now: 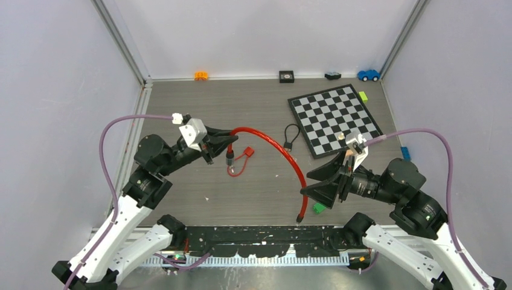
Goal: Lock with the key
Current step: Pick up the lock from the center of the board.
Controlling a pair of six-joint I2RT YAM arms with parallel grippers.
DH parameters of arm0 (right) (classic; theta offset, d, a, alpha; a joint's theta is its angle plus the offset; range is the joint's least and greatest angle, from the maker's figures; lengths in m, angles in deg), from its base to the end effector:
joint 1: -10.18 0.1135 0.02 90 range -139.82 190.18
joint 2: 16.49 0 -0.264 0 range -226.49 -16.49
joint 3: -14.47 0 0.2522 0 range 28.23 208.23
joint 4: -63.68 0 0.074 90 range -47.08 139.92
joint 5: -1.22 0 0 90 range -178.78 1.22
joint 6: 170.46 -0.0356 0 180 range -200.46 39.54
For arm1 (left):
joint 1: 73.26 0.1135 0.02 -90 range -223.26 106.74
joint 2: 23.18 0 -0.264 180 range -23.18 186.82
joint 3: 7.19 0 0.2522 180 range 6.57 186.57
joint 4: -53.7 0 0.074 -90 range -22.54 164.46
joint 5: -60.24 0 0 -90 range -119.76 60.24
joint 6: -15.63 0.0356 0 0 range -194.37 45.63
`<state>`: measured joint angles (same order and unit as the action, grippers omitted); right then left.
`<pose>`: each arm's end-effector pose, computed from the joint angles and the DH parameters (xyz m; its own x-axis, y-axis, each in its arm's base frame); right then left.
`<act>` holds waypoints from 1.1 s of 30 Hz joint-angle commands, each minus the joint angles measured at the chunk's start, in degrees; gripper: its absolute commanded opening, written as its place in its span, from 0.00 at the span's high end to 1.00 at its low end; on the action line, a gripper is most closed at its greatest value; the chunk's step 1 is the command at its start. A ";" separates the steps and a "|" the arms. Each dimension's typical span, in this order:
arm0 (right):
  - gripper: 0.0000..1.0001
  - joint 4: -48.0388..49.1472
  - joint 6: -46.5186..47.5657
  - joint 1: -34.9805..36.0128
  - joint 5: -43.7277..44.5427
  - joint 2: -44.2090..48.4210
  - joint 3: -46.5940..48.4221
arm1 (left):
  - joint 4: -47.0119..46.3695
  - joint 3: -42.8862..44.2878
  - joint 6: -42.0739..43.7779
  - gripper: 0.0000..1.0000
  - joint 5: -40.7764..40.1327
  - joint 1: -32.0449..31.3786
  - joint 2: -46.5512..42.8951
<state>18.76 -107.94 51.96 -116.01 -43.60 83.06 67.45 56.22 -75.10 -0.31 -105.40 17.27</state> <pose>0.0484 0.0651 0.3945 -0.4702 0.1301 -0.8729 -0.8071 0.3367 0.4850 0.1219 -0.0973 0.4000 0.1244 -0.0912 -0.9880 0.8759 0.4780 0.0661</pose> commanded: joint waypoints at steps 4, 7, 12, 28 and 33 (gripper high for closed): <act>0.28 4.37 3.99 -0.13 -1.35 1.35 -5.23 | -5.14 6.17 0.12 1.00 -4.53 0.06 1.50; 0.36 5.16 4.44 -0.12 -1.02 1.64 -7.70 | -5.18 7.97 0.12 1.00 -5.65 0.06 1.93; 0.56 4.90 5.36 -0.12 0.67 3.04 -9.86 | -3.87 9.19 0.55 1.00 -6.29 0.06 1.80; 0.82 13.19 7.93 -0.14 5.15 2.11 -13.00 | -4.76 7.71 -2.49 1.00 -6.85 0.06 -0.44; 0.92 14.62 10.61 -0.12 7.95 3.06 -11.52 | -5.53 5.40 -4.05 1.00 -7.30 0.06 -1.40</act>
<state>28.42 -99.92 51.96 -110.63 -41.00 69.73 67.28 62.47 -76.04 -6.86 -105.38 17.82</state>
